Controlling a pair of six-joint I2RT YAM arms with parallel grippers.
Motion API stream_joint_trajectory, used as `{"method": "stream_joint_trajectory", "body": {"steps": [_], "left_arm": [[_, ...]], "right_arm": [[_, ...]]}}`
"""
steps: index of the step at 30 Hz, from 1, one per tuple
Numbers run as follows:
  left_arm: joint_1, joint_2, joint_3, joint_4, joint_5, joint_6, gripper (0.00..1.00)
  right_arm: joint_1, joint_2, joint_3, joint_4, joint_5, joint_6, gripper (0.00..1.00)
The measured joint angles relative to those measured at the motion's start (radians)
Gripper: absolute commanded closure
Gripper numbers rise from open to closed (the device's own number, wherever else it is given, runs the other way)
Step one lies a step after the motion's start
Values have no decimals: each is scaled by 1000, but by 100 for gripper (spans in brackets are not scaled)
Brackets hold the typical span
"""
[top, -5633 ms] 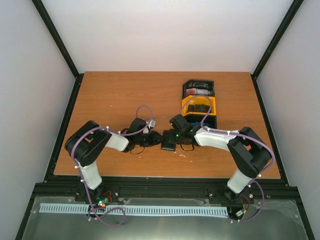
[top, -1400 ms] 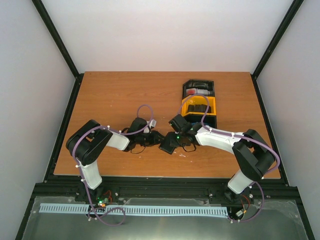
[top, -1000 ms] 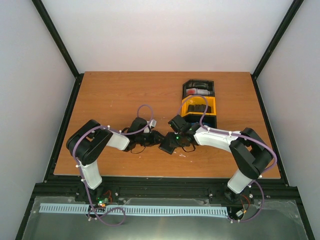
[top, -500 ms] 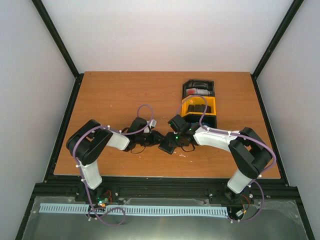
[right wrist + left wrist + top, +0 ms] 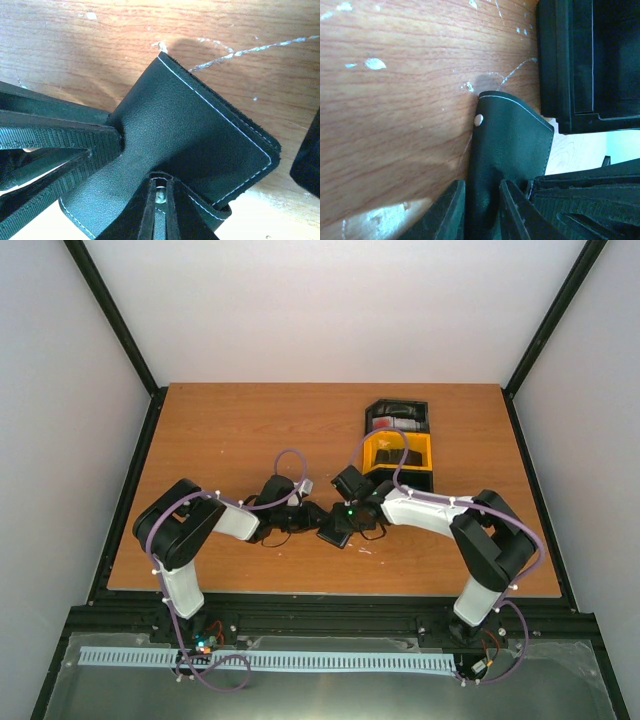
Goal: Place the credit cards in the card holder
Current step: Close the card holder at the center of the board.
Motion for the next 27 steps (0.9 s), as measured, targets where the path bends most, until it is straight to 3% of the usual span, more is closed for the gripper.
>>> {"method": "stream_joint_trajectory", "body": {"steps": [14,19,23,27], "left_arm": [[3,4,-2,7,7,0,79],[-4,-33,1,-23,-19,4,71],[-9,-142,10,-189,-113,22,59],[-9,-273,11,-402,-244,44,48]], "right_arm": [[30,77,96,-99,61,7,96],[39,29,62,-70,85,7,79],[44,-88,33,-65,126,-1,70],[45,-312,19,-61,206,-1,59]]}}
